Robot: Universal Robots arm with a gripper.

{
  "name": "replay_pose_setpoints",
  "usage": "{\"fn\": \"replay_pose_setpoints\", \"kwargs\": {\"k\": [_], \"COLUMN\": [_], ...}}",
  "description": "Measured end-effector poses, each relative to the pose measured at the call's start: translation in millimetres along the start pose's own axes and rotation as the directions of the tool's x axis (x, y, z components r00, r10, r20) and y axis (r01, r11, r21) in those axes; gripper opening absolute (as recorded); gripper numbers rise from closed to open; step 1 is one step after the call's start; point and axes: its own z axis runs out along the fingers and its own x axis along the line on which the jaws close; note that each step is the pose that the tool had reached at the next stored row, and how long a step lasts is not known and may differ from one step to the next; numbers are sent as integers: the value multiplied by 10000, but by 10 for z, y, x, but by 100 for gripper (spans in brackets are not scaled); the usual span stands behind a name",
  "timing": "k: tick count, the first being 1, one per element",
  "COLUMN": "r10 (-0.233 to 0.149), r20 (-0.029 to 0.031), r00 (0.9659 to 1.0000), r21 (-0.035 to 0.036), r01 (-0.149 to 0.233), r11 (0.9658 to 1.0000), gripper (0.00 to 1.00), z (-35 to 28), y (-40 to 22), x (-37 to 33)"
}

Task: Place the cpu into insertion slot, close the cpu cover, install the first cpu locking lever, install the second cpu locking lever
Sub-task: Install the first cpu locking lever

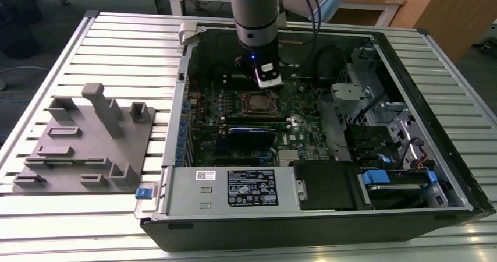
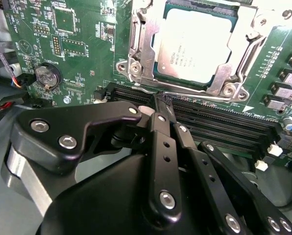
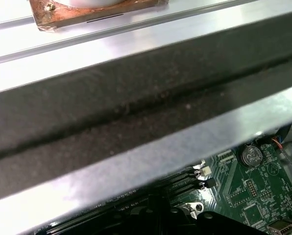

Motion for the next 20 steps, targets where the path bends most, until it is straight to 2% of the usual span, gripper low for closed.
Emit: {"fn": "replay_pose_setpoints", "kwargs": {"k": [10, 20], "r10": [-9, -9], "r20": [19, 21], "r00": [10000, 10000], "r21": [41, 39], "r01": [9, 9], "r11": [10000, 10000], "gripper": [11, 11], "z": [12, 16], "y": [-3, -4], "x": [1, -7]}}
